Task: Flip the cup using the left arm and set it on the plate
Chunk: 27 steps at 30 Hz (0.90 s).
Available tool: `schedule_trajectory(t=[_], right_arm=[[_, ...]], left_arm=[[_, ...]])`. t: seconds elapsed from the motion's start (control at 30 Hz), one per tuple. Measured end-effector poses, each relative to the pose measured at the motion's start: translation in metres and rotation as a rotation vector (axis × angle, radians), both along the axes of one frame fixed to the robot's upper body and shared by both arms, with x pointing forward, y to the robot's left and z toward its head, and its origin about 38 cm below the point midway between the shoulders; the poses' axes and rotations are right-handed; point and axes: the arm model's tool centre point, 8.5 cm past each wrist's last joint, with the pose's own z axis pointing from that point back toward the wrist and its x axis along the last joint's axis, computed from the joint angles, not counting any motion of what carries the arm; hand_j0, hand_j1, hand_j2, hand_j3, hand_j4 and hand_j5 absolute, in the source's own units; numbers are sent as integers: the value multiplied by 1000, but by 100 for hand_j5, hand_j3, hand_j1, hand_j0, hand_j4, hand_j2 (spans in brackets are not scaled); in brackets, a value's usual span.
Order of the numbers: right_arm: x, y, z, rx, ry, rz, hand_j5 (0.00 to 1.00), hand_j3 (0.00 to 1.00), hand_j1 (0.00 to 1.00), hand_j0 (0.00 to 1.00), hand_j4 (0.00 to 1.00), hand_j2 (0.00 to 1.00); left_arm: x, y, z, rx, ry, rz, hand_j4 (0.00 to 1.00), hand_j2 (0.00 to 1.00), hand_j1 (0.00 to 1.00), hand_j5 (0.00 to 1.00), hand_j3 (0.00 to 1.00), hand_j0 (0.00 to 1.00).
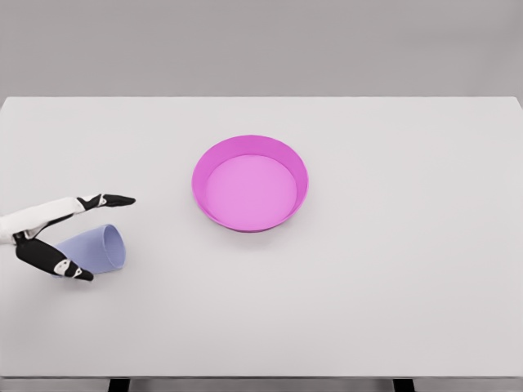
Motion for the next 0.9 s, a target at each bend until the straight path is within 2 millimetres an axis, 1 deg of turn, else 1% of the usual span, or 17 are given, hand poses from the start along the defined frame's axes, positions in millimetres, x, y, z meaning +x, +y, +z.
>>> schedule_trajectory(t=[0.07,0.13,0.4,0.5,0.9], right_arm=[[0,0,0,0,0,0,100,100,100,100,100,100],[0,0,0,0,0,0,100,100,100,100,100,100],[0,0,0,0,0,0,100,100,100,100,100,100],[0,0,0,0,0,0,100,100,100,100,100,100],[0,0,0,0,0,0,100,100,100,100,100,100]], left_arm=[[0,0,1,4,-5,1,100,100,100,100,100,100],[-3,1,-6,6,13,4,100,100,100,100,100,100],[-2,4,-11,22,45,46,100,100,100,100,100,100],[-3,5,-17,23,60,74,100,100,100,100,100,100],[-3,6,-19,10,60,108,100,100,100,100,100,100]])
